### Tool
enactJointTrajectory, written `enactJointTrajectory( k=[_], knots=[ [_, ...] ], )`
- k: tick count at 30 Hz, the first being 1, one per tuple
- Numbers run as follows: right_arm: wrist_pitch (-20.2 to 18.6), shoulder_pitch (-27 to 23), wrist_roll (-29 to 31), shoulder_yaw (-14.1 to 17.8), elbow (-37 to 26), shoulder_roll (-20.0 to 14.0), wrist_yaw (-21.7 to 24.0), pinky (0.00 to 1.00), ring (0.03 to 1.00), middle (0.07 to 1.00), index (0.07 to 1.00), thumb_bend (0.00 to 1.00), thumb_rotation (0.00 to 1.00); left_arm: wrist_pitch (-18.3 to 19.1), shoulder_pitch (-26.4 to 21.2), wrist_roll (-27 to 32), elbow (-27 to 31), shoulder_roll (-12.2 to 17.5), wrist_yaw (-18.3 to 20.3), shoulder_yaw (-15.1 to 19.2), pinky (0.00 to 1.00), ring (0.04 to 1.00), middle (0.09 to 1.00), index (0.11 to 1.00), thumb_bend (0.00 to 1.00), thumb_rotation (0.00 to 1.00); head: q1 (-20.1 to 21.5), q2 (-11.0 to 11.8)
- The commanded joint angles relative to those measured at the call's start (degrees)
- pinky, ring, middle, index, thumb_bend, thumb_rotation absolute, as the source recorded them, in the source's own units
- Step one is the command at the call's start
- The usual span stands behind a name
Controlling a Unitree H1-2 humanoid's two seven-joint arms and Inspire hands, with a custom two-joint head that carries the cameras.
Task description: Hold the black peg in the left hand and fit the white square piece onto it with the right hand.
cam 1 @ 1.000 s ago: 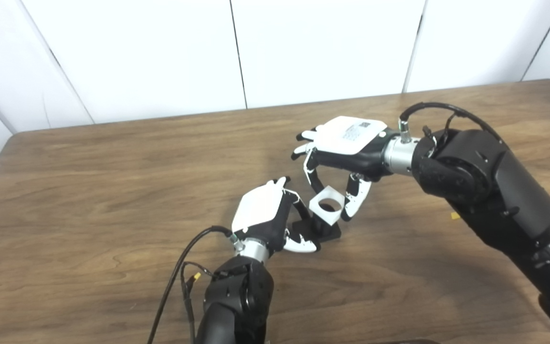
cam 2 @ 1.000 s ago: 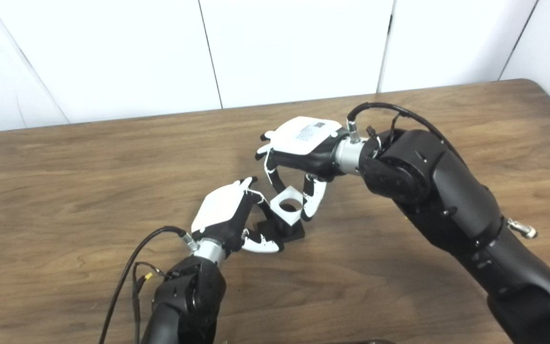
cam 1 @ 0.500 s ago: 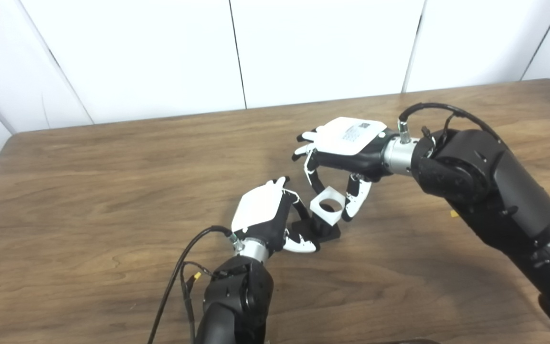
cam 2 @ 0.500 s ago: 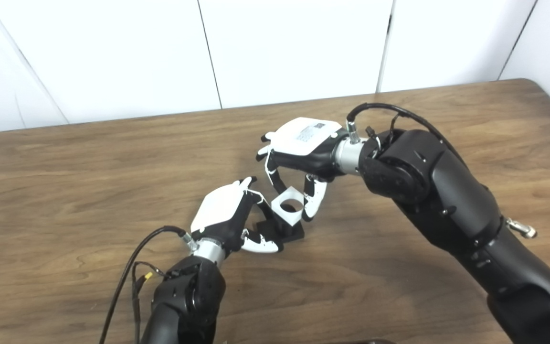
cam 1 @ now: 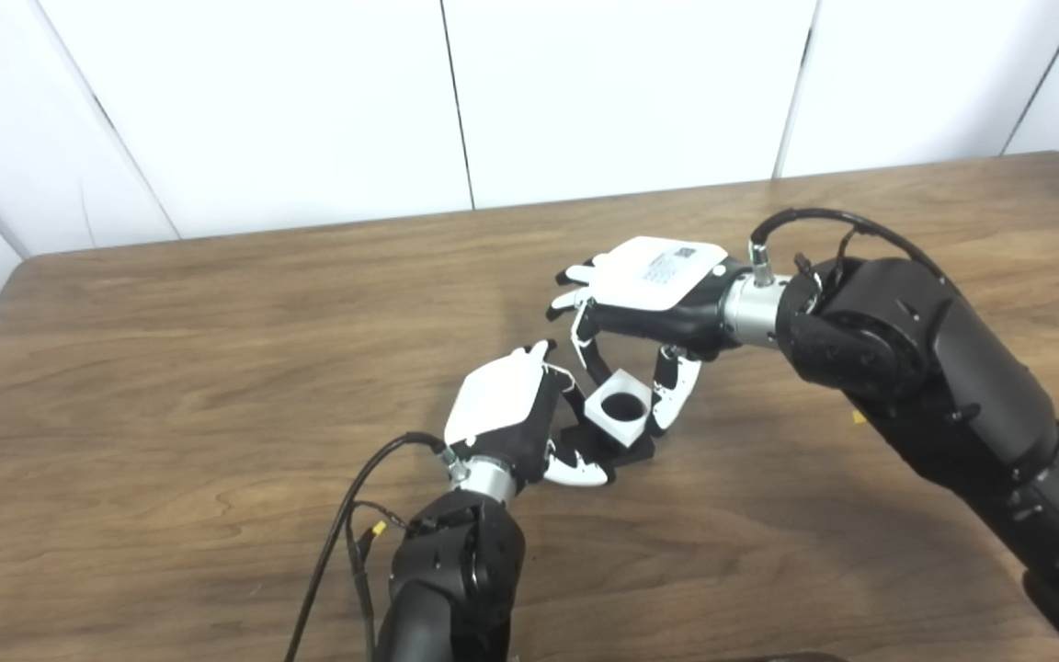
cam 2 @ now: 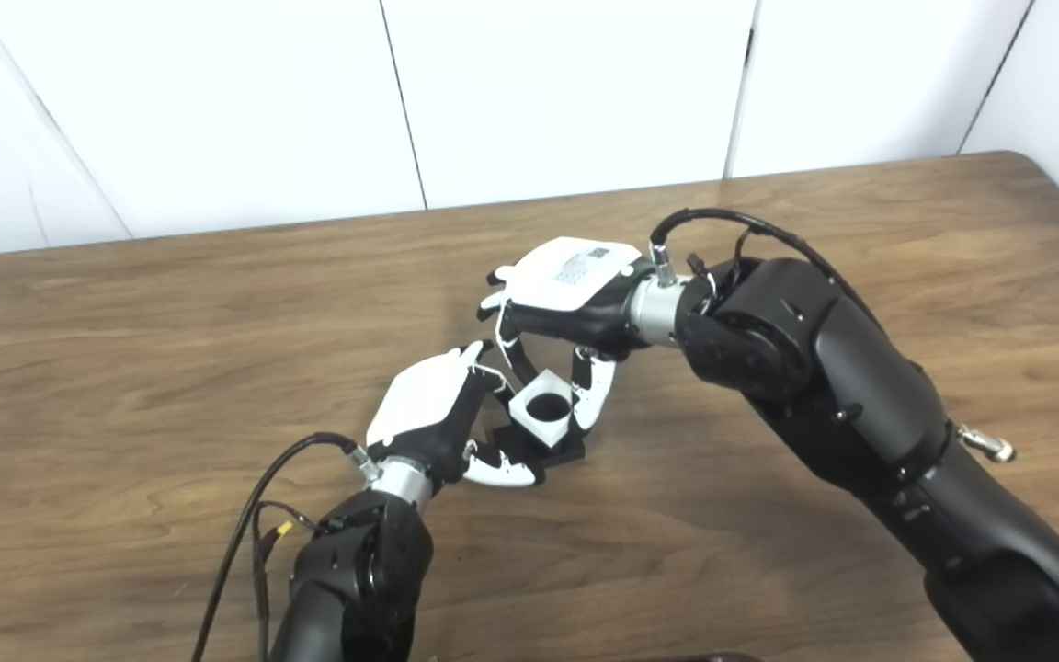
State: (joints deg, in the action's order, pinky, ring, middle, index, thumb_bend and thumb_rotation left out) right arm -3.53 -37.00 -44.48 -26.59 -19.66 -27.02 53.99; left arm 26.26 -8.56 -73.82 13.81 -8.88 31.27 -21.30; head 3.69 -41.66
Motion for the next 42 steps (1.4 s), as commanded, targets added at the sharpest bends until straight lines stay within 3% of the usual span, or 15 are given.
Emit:
enactJointTrajectory(
  k=[1, 10, 30, 42],
  knots=[
    [0.53, -1.37, -0.12, 0.42, -1.66, 0.03, -0.18, 1.0, 1.0, 0.92, 0.491, 0.53, 0.14, 0.63, -0.73, -1.99, -0.47, -3.18, 0.64, 0.19, 1.0, 1.0, 0.989, 0.481, 0.52, 0.05, -0.03, 0.04],
    [0.05, -0.95, -0.92, -0.13, -1.72, 0.11, 0.37, 1.0, 1.0, 0.928, 0.491, 0.53, 0.14, 0.63, -0.53, -2.31, -0.25, -3.63, 1.04, 0.48, 1.0, 1.0, 0.993, 0.482, 0.52, 0.05, -0.23, -0.01],
    [1.88, -0.9, -1.01, 1.14, 3.46, -0.51, -4.7, 1.0, 1.0, 0.929, 0.49, 0.53, 0.14, 0.62, -0.22, -2.04, -0.48, -3.79, 0.36, 0.39, 1.0, 1.0, 0.993, 0.481, 0.52, 0.05, -0.06, 0.19],
    [2.31, -0.35, -1.45, 0.93, 4.97, -0.61, -5.49, 1.0, 1.0, 0.927, 0.491, 0.53, 0.15, 0.63, -0.37, -2.88, -0.19, -3.95, 1.22, 0.36, 1.0, 1.0, 0.995, 0.483, 0.52, 0.05, -0.12, 0.14]
  ],
)
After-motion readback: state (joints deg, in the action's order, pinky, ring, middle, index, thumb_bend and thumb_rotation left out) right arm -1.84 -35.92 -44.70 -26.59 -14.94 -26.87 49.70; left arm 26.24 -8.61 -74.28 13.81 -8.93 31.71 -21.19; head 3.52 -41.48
